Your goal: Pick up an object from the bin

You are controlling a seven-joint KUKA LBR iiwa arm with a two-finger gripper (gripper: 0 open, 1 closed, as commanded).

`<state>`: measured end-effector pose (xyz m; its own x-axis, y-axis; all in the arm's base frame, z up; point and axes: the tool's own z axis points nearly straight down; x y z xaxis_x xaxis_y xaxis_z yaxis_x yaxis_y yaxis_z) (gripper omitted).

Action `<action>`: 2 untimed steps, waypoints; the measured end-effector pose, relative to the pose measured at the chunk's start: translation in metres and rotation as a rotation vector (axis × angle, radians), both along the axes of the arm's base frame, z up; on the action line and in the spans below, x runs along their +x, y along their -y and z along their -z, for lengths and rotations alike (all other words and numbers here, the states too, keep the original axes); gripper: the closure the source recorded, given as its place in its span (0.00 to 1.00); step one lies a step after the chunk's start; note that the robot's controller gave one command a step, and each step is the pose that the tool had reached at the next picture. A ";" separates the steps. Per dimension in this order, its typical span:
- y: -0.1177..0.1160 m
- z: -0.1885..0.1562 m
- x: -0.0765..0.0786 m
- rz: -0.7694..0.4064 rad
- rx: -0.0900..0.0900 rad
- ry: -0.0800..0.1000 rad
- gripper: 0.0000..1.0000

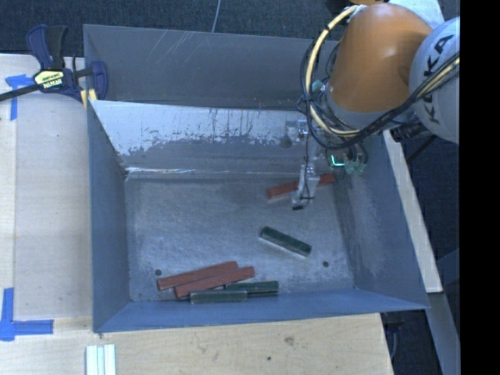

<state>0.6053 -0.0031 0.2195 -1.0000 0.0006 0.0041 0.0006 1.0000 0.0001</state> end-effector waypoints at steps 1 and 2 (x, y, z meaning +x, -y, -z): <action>0.000 -0.005 0.002 0.000 0.000 0.008 0.00; 0.008 0.067 -0.020 -0.003 -0.001 0.011 0.00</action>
Offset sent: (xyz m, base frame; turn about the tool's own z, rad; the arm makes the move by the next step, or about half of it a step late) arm -0.0456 -0.0172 -0.1495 -0.0067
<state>0.5854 -0.0114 0.1522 -1.0000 -0.0022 -0.0073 -0.0022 1.0000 -0.0005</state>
